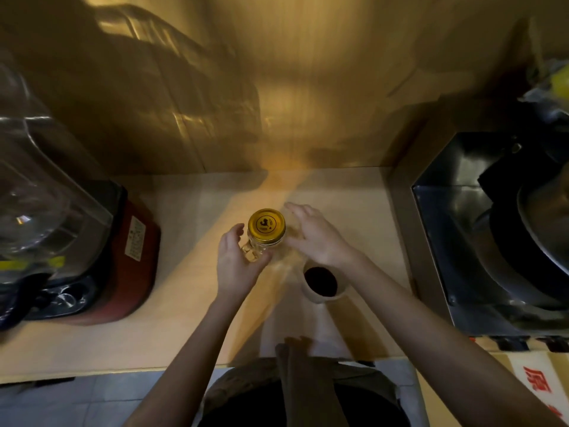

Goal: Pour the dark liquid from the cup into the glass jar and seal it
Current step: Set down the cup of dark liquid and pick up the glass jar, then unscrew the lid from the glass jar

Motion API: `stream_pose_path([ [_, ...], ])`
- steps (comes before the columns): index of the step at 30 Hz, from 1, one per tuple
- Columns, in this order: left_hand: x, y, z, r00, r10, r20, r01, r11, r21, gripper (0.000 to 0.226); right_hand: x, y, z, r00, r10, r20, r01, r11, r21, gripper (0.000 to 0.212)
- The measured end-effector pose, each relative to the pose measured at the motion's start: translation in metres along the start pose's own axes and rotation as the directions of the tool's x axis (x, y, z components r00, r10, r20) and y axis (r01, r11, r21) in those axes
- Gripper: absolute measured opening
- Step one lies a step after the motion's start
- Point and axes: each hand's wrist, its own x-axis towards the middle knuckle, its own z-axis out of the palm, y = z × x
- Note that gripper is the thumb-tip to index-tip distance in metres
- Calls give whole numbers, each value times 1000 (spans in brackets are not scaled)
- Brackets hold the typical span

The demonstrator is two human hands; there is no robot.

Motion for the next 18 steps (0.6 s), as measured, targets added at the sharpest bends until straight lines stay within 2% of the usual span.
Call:
stream_pose_path([
  [3, 14, -8, 2, 992, -29, 120, 25, 999, 31, 101, 17, -13, 12, 998, -23, 59, 31, 990, -135, 92],
  [8, 33, -12, 8, 966, -32, 257, 26, 999, 28, 111, 33, -19, 27, 997, -53, 60, 69, 953, -296, 99],
  [15, 40, -18, 18, 967, -33, 252, 60, 993, -103, 86, 43, -16, 28, 996, -74, 50, 85, 955, -283, 84],
  [18, 41, -23, 20, 968, -35, 248, 76, 985, -156, 81, 47, -12, 15, 997, -73, 35, 77, 987, -141, 80],
])
